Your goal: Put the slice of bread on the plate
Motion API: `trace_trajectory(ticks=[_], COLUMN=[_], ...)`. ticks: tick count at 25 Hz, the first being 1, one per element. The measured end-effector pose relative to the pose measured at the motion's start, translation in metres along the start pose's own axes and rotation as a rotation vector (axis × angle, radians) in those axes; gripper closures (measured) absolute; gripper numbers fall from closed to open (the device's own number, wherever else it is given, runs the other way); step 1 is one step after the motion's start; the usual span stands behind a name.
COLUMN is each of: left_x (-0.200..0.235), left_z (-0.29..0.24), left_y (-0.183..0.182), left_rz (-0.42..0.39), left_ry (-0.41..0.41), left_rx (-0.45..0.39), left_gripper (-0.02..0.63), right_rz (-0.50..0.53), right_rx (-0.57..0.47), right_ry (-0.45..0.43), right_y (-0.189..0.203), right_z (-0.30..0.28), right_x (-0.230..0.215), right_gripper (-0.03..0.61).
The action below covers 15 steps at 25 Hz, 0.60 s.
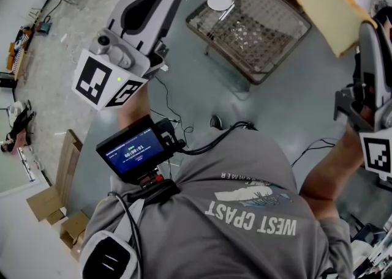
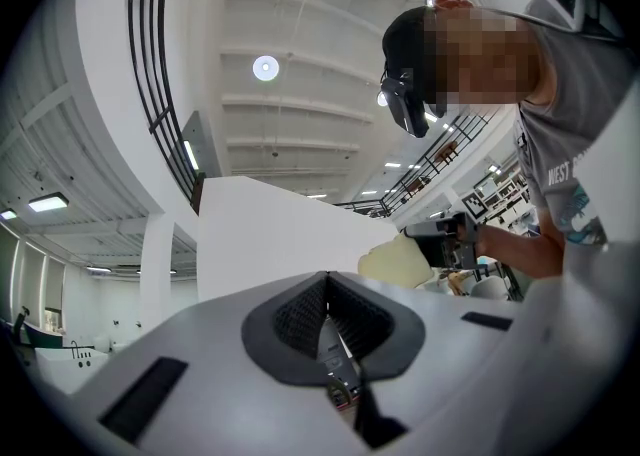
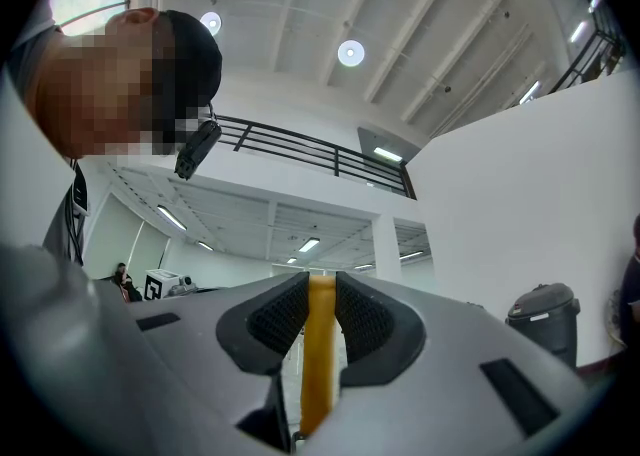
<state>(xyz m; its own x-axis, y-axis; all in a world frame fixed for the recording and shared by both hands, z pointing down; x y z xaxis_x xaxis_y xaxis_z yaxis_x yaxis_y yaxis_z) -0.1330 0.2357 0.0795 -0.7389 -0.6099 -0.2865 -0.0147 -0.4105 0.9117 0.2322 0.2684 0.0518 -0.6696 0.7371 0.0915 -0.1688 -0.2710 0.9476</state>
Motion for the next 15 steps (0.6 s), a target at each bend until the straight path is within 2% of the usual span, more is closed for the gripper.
trace_trajectory(ticks=[7, 12, 15], left_x=[-0.002, 0.052, 0.052], left_z=[0.001, 0.006, 0.003], left_y=[0.002, 0.033, 0.033], left_rz=[0.010, 0.028, 0.025], left_ry=[0.012, 0.029, 0.046], left_rx=[-0.002, 0.005, 0.002], left_gripper=[0.607, 0.606, 0.606], right_rz=[-0.001, -0.004, 0.004], right_rx=[0.004, 0.017, 0.010], right_ry=[0.014, 0.031, 0.052], right_y=[0.001, 0.031, 0.031], right_z=[0.004, -0.050, -0.045], right_x=[0.003, 0.005, 0.003], right_gripper=[0.497, 0.497, 0.496])
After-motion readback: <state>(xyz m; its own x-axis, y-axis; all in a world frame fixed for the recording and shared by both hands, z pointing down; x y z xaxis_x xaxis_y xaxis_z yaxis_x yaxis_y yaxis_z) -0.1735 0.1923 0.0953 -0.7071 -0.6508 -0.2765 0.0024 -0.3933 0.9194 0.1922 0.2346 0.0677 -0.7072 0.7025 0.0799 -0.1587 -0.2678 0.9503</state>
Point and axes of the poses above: the fingertips, and each gripper's own axes: z backward along the fingers, x to its left, y out of its underside, the point moved 9 cm from there along z, backward along the fingers, and after that the axes turned 7 degrees about -y, right-handed, at the moved point
